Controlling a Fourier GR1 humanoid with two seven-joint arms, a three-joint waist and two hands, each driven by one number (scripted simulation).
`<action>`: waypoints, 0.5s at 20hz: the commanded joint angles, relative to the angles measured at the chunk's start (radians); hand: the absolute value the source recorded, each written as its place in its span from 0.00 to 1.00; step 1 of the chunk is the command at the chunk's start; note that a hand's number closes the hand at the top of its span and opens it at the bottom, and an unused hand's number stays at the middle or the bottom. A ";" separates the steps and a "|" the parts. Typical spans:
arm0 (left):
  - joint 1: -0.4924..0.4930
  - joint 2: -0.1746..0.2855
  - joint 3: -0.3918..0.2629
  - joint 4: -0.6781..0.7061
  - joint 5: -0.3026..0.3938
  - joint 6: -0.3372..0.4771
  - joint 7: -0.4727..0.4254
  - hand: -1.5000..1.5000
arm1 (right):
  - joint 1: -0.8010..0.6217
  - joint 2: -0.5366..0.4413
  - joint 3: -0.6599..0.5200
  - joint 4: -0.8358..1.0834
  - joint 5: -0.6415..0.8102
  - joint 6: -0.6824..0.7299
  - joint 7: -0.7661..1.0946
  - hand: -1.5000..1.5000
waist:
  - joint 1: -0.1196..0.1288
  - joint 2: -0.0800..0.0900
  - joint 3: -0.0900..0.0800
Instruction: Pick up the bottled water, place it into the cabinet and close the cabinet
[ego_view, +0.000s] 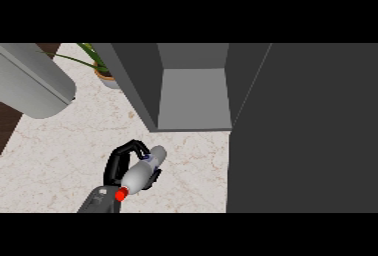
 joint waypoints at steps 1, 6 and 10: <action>0.035 -0.023 -0.101 -0.098 0.051 -0.019 0.106 1.00 | 0.016 0.001 0.030 -0.109 0.034 -0.029 0.051 0.00 | 0.011 0.002 -0.004; 0.042 -0.024 -0.304 -0.205 0.225 0.104 0.181 1.00 | 0.018 -0.033 -0.022 -0.100 -0.017 -0.012 0.023 0.00 | -0.003 0.005 -0.005; -0.012 -0.024 -0.374 -0.344 0.296 0.231 0.361 1.00 | 0.033 -0.042 -0.031 -0.126 -0.049 -0.017 0.041 0.00 | 0.000 0.006 -0.004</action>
